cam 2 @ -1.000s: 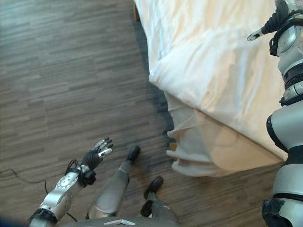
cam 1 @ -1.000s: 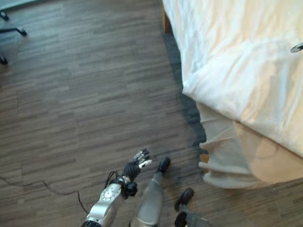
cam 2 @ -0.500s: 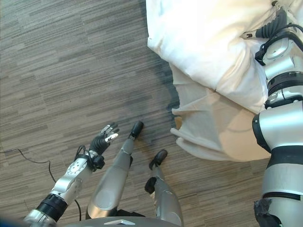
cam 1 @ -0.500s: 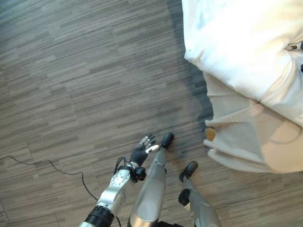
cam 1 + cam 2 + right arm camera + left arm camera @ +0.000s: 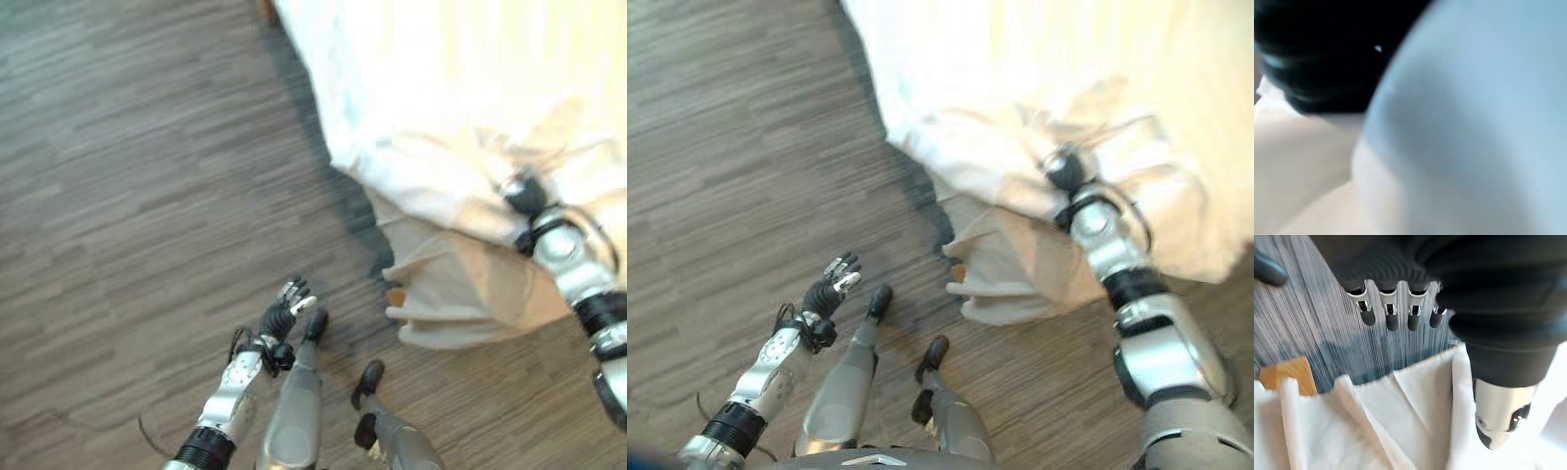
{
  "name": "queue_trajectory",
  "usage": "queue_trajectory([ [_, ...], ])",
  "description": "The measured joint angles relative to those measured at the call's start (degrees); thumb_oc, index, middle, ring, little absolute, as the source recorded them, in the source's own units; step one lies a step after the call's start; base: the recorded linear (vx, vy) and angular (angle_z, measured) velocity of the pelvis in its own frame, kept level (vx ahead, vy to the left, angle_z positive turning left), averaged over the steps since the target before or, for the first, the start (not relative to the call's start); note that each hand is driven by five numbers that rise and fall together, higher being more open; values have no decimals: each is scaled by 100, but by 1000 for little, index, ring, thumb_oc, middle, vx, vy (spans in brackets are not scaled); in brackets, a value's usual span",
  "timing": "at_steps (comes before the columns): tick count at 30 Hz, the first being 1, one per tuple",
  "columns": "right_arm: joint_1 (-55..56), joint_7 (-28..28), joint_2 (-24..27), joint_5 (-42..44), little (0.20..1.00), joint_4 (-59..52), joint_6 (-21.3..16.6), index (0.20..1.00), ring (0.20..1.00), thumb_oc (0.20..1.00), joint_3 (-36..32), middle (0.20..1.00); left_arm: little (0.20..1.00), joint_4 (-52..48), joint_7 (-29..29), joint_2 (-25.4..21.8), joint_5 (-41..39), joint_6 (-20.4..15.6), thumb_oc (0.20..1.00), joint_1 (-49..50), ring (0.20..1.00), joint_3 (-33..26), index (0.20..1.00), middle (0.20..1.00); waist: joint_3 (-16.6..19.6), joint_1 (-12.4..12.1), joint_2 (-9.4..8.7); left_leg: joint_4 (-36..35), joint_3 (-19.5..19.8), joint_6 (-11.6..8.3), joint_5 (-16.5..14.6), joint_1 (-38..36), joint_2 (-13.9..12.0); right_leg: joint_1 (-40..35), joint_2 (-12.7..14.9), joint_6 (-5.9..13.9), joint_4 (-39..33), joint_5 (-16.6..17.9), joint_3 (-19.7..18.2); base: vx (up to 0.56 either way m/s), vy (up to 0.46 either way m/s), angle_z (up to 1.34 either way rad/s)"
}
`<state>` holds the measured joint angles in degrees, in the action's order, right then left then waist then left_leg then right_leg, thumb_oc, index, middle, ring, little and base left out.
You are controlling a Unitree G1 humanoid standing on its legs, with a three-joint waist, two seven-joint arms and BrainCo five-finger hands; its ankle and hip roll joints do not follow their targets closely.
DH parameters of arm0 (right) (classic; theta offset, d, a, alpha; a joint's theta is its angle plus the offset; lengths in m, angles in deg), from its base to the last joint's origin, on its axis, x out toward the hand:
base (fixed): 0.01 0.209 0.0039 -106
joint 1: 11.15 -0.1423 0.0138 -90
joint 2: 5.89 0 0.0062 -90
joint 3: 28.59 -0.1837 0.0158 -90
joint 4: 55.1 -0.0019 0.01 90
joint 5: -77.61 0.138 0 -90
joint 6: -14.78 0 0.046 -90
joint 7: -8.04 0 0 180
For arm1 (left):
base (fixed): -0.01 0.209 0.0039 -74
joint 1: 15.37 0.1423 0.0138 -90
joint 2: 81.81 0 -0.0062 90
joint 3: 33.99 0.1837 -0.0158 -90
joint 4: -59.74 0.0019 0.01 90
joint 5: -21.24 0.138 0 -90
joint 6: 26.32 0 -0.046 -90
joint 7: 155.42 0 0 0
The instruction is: Making the bed.
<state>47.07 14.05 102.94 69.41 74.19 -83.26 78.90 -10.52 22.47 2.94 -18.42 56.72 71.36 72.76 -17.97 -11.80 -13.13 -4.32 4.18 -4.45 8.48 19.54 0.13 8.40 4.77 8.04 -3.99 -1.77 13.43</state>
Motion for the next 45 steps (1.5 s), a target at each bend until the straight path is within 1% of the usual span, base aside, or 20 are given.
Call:
queue_trajectory([
  [3,910,-228,-680,-45,200,78,-168,200,200,200,-654,200,1000,46,-58,-18,20,18,1000,167,1000,-112,1000,1000,198,169,-46,-85,-82,60,-69,-429,37,-358,70,11,-30,-24,-70,129,12,-13],
  [4,1449,-426,-952,-41,200,294,-250,200,200,200,-700,200,1000,138,-68,-19,45,40,1000,351,1000,-182,1000,1000,578,297,-22,-87,-115,103,-146,-537,96,-477,135,40,-66,-67,-91,171,16,-2],
  [5,1597,-571,-1490,32,1000,1048,-376,1000,1000,1000,-1198,1000,1000,141,-115,-15,49,87,1000,505,1000,-298,1000,1000,733,382,-46,-96,-147,122,-203,-796,141,-742,187,42,-92,-93,-72,162,24,-5],
  [8,2164,-889,-1944,261,1000,2038,-419,1000,1000,1000,-1553,1000,1000,204,-272,44,57,173,1000,726,1000,-306,1000,1000,1078,395,15,-118,-174,117,-404,-1126,242,-1023,313,76,-23,-262,-105,82,18,-3],
  [10,2604,-1229,-2023,262,1000,2553,-264,1000,1000,1000,-1281,1000,1000,216,-375,96,90,224,1000,834,1000,-266,1000,1000,1238,396,133,-129,-163,177,-463,-1181,295,-1068,365,90,24,-318,-104,44,12,4],
  [12,3519,-1717,-2419,198,1000,3290,446,1000,1000,1000,-712,1000,1000,254,-531,108,225,273,1000,967,1000,-135,1000,1000,1345,397,406,-100,-172,235,-425,-1165,365,-1071,421,87,18,-310,-86,43,16,1],
  [14,4011,-1849,-2473,397,1000,3368,616,1000,1000,1000,-776,1000,1000,282,-586,131,226,315,1000,1093,1000,-117,1000,1000,1334,574,593,-98,-208,277,-395,-1160,384,-1074,434,87,-32,-264,-131,33,10,-10],
  [17,4629,-2362,-2373,366,1000,3376,911,1000,1000,1000,-415,1000,1000,376,-817,120,234,451,1000,1086,1000,-98,1000,1000,1386,838,584,-104,-307,299,-445,-1305,336,-1194,405,95,-103,-266,-188,33,6,-20],
  [22,5255,-3262,-2303,122,1000,3571,1153,1000,1000,1000,-22,1000,1000,363,-1189,125,235,472,1000,928,1000,164,1000,1000,1395,961,480,-109,-364,247,-484,-1442,238,-1303,318,61,-157,-260,-284,19,-5,-9],
  [26,5094,-2978,-1942,-34,1000,3836,1116,1000,1000,1000,-748,1000,1000,359,-1205,103,234,478,1000,923,1000,207,1000,1000,1377,1018,502,-115,-384,238,-492,-1479,225,-1327,311,57,-161,-256,-323,-26,-6,-4],
  [28,4637,-2456,-1341,342,1000,3473,1144,1000,1000,1000,-1621,1000,1000,360,-1140,77,234,478,1000,966,1000,101,1000,1000,1376,1059,495,-102,-517,245,-492,-1458,204,-1219,310,72,-148,-226,-459,-75,7,-33],
  [29,4550,-2014,-848,640,1000,2353,1163,1000,1000,1000,-1908,1000,1000,352,-1035,84,232,472,1000,991,1000,-24,1000,1000,1354,1158,517,-102,-644,256,-485,-1421,182,-1135,306,114,-154,-177,-596,-46,24,-55],
  [30,4767,-1635,-575,887,200,455,968,200,200,200,-2354,200,1000,227,-907,128,231,470,1000,1108,1000,-269,1000,1000,1281,1202,582,-103,-728,268,-478,-1406,154,-1081,306,105,-174,-128,-696,-25,30,-47],
  [31,4715,-1505,-439,978,200,-190,827,200,200,200,-2618,200,1000,172,-872,128,232,463,1000,1163,1000,-352,1000,1000,1276,1234,571,-101,-773,268,-477,-1419,138,-1077,291,113,-175,-115,-737,-13,25,-32],
  [32,4845,-1268,-482,1133,200,-2006,936,200,200,200,-3165,200,1000,61,-777,211,231,431,1000,1293,1000,-631,1000,1000,1243,1317,601,-103,-814,265,-477,-1443,124,-1083,280,114,-192,-108,-759,-11,10,-15],
  [33,4641,-1078,-383,1294,200,-2665,437,200,200,200,-3239,200,1000,39,-691,287,224,333,1000,1345,1000,-786,1000,1000,1248,1336,583,-102,-818,264,-478,-1482,105,-1115,259,86,-166,-87,-770,-22,-4,-8],
  [36,4117,-897,-252,1319,200,-2786,439,200,200,200,-3205,200,1000,10,-644,271,226,297,1000,1239,1000,-736,1000,1000,1238,1180,452,-101,-808,261,-479,-1461,77,-1115,216,86,-167,-106,-732,-26,-9,6],
  [39,3678,-849,-269,1352,200,-3510,431,200,200,200,-2905,200,1000,-70,-599,280,228,292,1000,1339,1000,-534,1000,1000,1162,1169,491,-100,-809,264,-477,-1460,92,-1110,238,85,-169,-104,-745,-47,-15,-3],
  [43,2822,-993,-459,2052,200,-3832,313,200,200,200,-1897,200,1000,-79,-597,309,225,289,1000,1231,1000,-292,1000,1000,1082,1010,482,-99,-839,265,-475,-1475,72,-1104,224,80,-168,-98,-765,-46,-28,-2],
  [45,2440,-1273,-664,2622,200,-3489,199,200,200,200,-1208,200,1000,-89,-616,309,224,245,1000,1177,1000,-227,1000,1000,995,728,500,-100,-790,263,-474,-1477,60,-1153,206,81,-170,-102,-704,-57,-32,8],
])
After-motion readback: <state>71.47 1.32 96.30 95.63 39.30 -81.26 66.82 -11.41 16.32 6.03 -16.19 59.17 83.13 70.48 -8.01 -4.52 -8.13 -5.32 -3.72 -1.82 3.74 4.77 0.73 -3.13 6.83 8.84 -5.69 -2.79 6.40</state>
